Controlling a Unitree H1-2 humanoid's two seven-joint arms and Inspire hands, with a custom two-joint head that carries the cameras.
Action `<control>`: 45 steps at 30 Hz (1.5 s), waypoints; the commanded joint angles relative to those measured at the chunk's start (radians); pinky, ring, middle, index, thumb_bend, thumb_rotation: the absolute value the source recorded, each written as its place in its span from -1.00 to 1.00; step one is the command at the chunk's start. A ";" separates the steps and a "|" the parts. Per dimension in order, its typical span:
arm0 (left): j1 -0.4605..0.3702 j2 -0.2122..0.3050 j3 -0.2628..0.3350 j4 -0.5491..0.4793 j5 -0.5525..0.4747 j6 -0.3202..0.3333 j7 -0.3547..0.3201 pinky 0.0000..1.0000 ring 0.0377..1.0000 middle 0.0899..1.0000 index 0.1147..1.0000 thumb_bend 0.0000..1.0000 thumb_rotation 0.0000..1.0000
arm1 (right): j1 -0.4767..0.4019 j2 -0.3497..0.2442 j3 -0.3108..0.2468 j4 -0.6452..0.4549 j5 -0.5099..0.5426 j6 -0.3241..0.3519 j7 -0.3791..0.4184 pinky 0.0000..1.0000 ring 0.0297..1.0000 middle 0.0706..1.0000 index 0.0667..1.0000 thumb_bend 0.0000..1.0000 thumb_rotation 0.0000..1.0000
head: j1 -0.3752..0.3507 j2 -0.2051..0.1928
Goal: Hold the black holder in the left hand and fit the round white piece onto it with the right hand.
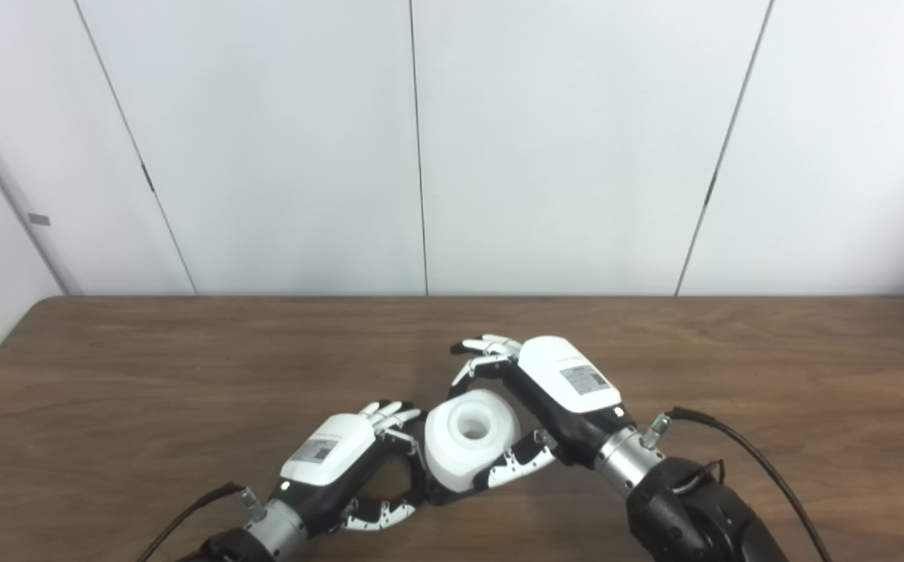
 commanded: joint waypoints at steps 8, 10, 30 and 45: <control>-0.010 -0.009 -0.011 -0.009 0.012 0.000 -0.016 1.00 0.94 0.82 -0.17 0.03 -0.90 | -0.015 -0.012 0.012 -0.014 -0.001 0.014 0.041 0.50 0.78 0.70 -0.11 0.00 -0.71 | 0.002 -0.002; -0.009 -0.009 -0.010 -0.012 0.011 0.005 -0.021 1.00 0.94 0.83 -0.17 0.03 -0.90 | -0.015 -0.012 0.014 -0.014 -0.003 0.014 0.040 0.49 0.77 0.70 -0.11 0.00 -0.71 | 0.003 -0.001; -0.010 -0.008 -0.009 -0.004 0.013 -0.013 -0.005 1.00 0.92 0.81 -0.17 0.03 -0.90 | -0.013 -0.006 0.016 -0.020 0.018 0.052 0.075 0.58 0.83 0.77 -0.09 0.01 -0.69 | 0.005 -0.001; -0.011 -0.008 -0.007 -0.002 0.012 -0.011 -0.007 1.00 0.93 0.82 -0.17 0.03 -0.90 | -0.030 -0.005 0.012 -0.053 0.066 0.133 0.157 0.65 1.00 1.00 1.00 1.00 0.08 | 0.004 -0.004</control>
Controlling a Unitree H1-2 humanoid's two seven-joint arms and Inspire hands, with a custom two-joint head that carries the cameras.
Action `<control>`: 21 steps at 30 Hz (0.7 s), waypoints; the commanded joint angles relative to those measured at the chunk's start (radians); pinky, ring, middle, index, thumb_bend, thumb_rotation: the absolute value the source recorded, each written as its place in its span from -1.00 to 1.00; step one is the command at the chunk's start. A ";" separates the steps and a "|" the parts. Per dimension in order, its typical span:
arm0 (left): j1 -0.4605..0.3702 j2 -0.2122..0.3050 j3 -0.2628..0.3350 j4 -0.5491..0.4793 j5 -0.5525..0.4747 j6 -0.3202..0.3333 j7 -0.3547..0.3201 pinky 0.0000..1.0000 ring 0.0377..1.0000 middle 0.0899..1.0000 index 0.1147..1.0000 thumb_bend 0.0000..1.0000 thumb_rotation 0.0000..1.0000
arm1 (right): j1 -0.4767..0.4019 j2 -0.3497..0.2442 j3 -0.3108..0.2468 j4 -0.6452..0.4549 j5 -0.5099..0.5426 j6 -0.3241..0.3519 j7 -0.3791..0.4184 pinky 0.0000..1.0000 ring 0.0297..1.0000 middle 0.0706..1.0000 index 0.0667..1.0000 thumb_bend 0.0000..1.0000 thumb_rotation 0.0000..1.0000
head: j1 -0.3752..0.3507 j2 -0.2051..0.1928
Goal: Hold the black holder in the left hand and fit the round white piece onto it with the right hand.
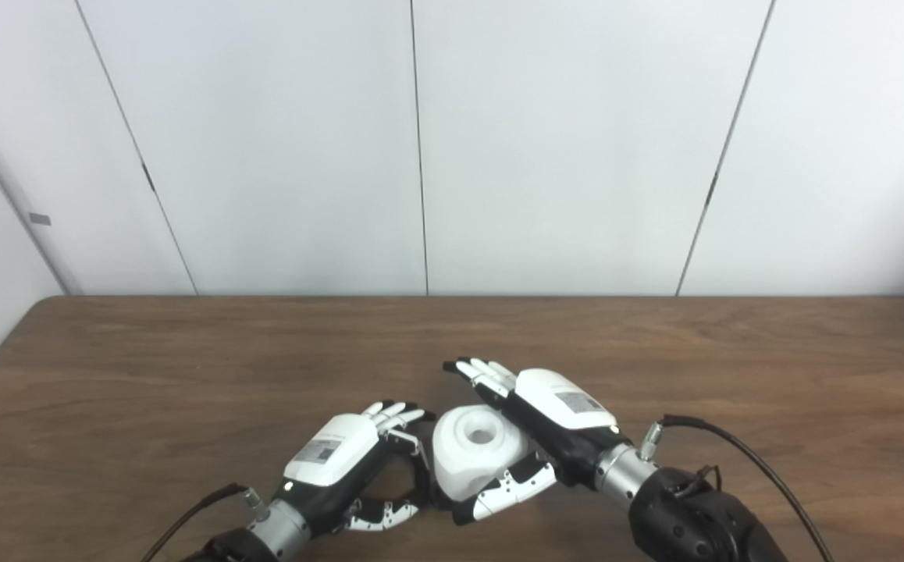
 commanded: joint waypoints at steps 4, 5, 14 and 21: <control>-0.011 -0.001 -0.006 -0.002 0.010 -0.008 -0.005 1.00 0.93 0.82 -0.17 0.03 -0.90 | -0.044 0.005 0.002 -0.045 -0.014 0.017 0.009 0.64 1.00 1.00 1.00 1.00 0.03 | 0.001 0.001; -0.012 -0.001 -0.007 -0.002 0.011 -0.007 -0.007 1.00 0.92 0.82 -0.17 0.03 -0.90 | -0.044 0.005 0.003 -0.043 -0.016 0.017 0.008 0.64 1.00 1.00 1.00 1.00 0.01 | 0.001 0.000; -0.012 -0.001 -0.007 -0.001 0.011 -0.007 -0.008 1.00 0.93 0.83 -0.17 0.03 -0.90 | -0.042 0.007 -0.004 -0.041 -0.006 0.019 0.003 0.67 1.00 1.00 1.00 1.00 -0.02 | -0.002 0.000; -0.014 -0.002 -0.005 0.006 0.002 -0.010 -0.006 1.00 0.93 0.82 -0.17 0.03 -0.90 | -0.048 -0.011 -0.051 -0.055 0.033 0.043 0.005 0.79 1.00 1.00 1.00 1.00 -0.01 | -0.006 -0.003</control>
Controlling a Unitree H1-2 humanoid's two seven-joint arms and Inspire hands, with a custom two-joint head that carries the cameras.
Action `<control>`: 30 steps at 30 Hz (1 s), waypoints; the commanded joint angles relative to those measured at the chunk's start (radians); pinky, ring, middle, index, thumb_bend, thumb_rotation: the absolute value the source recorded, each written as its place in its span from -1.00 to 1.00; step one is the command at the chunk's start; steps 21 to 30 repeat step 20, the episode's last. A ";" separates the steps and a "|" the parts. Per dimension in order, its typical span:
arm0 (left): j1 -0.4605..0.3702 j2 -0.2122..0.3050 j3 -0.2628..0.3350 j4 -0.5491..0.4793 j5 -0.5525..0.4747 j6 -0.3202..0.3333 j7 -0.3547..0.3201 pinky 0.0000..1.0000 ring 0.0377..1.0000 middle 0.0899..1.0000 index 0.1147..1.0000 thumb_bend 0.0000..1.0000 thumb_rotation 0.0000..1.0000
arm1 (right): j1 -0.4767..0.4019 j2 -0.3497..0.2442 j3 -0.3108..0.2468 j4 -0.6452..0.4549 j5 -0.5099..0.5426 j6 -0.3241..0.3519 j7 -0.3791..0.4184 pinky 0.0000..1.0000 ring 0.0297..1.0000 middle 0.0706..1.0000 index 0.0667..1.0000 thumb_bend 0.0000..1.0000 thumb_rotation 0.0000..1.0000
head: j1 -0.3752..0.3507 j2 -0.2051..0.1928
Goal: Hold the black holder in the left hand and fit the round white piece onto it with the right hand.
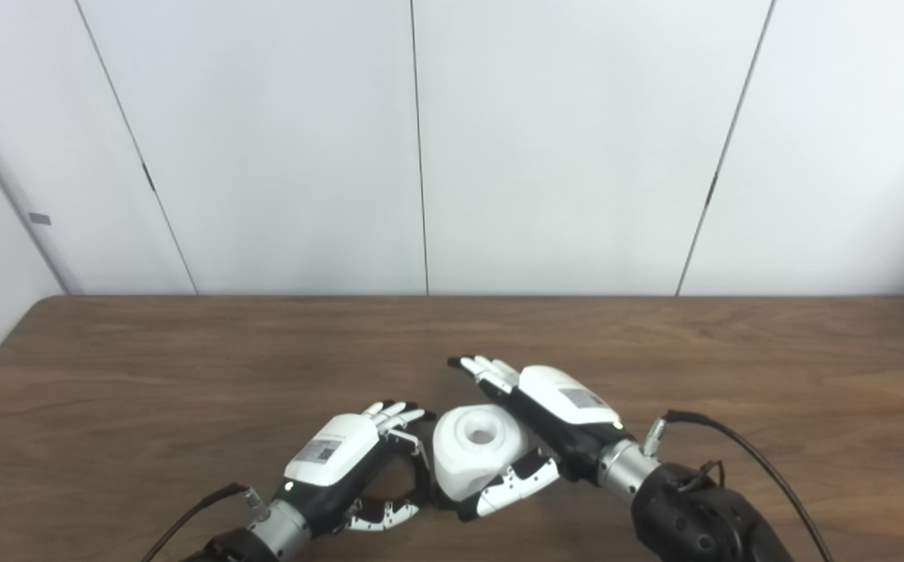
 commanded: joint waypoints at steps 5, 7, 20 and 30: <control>-0.015 0.000 -0.006 0.004 0.005 -0.012 -0.006 1.00 0.93 0.82 -0.17 0.03 -0.90 | -0.043 -0.036 -0.058 -0.060 0.023 0.026 -0.007 0.80 1.00 1.00 1.00 1.00 0.02 | -0.002 0.002; -0.016 0.000 -0.006 0.003 0.005 -0.011 -0.008 1.00 0.93 0.82 -0.17 0.03 -0.90 | -0.042 -0.047 -0.074 -0.070 0.036 0.038 -0.001 0.82 1.00 1.00 1.00 1.00 0.00 | -0.002 0.003; -0.019 0.001 -0.004 0.001 0.009 -0.004 -0.014 1.00 0.93 0.83 -0.17 0.03 -0.90 | -0.014 -0.152 -0.148 -0.112 0.096 0.059 0.008 0.84 1.00 1.00 1.00 1.00 -0.02 | -0.001 -0.001; -0.019 0.001 -0.004 0.001 0.009 -0.004 -0.014 1.00 0.93 0.83 -0.17 0.03 -0.90 | -0.014 -0.152 -0.148 -0.112 0.096 0.059 0.008 0.84 1.00 1.00 1.00 1.00 -0.02 | -0.001 -0.001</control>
